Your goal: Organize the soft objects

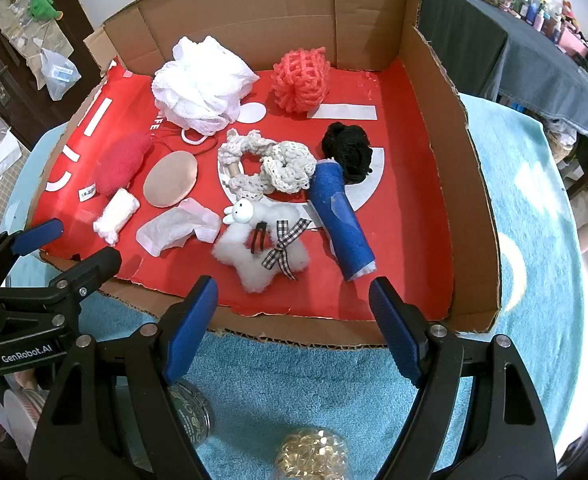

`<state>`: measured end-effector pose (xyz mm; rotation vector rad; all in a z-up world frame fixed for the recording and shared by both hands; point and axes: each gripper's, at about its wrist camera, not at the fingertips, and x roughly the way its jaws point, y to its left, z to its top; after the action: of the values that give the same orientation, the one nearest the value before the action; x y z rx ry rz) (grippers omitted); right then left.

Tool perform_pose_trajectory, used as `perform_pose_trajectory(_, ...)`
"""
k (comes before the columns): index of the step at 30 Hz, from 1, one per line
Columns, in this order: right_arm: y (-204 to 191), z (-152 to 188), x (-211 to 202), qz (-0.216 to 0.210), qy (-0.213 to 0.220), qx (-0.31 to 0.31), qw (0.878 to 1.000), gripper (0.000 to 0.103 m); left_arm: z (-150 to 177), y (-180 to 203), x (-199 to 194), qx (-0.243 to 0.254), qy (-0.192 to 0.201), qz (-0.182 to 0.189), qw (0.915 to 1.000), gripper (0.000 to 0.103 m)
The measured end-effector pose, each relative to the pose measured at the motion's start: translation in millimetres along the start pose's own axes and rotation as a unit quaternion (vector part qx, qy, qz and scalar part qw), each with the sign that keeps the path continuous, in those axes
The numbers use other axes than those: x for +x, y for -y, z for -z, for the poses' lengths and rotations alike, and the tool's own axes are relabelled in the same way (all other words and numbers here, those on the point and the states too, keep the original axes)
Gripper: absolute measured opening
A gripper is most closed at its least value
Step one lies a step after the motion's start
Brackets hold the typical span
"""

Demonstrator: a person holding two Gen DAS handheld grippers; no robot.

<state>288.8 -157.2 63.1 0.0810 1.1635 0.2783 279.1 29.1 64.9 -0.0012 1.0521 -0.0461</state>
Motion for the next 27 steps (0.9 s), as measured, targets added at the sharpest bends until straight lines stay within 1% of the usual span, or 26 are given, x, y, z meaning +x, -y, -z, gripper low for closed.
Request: perform_pose_trajectory(27,0.5,-0.9,-2.6,0.000,0.000,-0.001,1.000,0.078,1.7,-0.5,0.0,-0.004,0.001,0.002,1.0000,0.100)
